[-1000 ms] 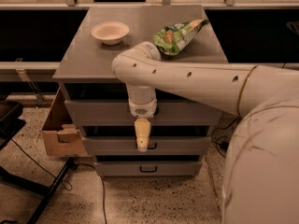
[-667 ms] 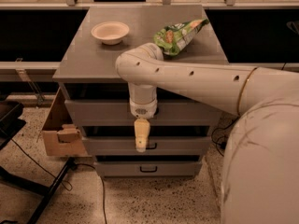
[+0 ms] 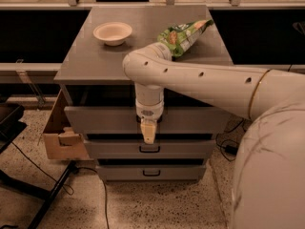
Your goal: Open top drawer
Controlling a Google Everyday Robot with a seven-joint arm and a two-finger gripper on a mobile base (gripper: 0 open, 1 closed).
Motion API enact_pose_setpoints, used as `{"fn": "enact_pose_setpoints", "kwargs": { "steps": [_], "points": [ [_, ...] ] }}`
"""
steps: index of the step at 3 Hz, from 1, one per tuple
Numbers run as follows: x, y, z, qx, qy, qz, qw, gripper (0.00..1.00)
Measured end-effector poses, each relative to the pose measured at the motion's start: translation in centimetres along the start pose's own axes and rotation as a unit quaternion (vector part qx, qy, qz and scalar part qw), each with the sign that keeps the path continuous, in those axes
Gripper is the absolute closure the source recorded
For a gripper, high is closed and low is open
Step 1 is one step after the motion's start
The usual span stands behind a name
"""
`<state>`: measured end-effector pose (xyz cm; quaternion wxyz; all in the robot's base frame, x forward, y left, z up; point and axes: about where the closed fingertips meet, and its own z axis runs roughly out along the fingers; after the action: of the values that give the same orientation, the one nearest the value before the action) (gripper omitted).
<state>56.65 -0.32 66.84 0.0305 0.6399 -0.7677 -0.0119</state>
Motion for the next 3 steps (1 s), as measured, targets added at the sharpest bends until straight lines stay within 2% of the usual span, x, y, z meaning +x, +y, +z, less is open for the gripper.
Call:
{"fn": "enact_pose_setpoints", "kwargs": {
  "steps": [1,2,3],
  "points": [
    [1.13,0.41,-0.79,0.011,0.010,0.011,0.9998,0.72],
    [1.13,0.41,-0.79,0.011,0.010,0.011,0.9998,0.95],
    [1.13,0.41,-0.78,0.011,0.010,0.011,0.9998,1.00]
  ]
}}
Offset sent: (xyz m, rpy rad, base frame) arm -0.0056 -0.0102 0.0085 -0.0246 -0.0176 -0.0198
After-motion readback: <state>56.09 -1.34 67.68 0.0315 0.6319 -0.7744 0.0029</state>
